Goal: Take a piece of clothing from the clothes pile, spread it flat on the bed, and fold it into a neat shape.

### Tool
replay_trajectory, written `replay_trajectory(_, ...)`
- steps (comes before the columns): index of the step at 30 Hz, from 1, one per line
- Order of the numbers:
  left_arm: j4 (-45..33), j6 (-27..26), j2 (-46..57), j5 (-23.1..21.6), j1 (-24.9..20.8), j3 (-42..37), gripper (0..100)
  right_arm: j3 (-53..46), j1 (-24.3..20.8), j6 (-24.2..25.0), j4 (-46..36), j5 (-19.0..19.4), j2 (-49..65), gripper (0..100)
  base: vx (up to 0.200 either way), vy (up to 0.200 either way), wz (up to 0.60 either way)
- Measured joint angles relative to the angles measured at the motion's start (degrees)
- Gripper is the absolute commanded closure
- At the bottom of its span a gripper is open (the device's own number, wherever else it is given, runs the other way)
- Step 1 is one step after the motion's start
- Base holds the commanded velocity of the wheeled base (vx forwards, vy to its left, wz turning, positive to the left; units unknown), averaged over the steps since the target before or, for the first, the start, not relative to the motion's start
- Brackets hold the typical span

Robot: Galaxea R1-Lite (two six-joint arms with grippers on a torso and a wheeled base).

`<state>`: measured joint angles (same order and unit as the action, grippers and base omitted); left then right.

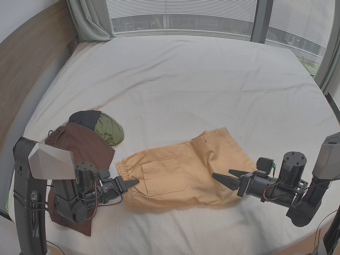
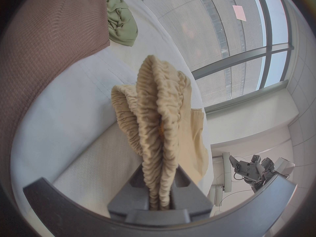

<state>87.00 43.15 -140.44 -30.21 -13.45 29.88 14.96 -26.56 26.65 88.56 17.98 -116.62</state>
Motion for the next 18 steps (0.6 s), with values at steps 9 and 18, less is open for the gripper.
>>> replay_trajectory(9,-0.1,0.01,2.89,-0.44,0.17,-2.46,100,-0.02,0.61,-0.07,0.01,0.07,-0.02,0,0.0,0.0,0.0)
replay_trajectory(18,-0.11,-0.1,5.02,-1.73,1.27,-3.93,100,-0.02,1.07,-0.11,0.01,0.09,-0.02,0,0.0,0.0,0.0)
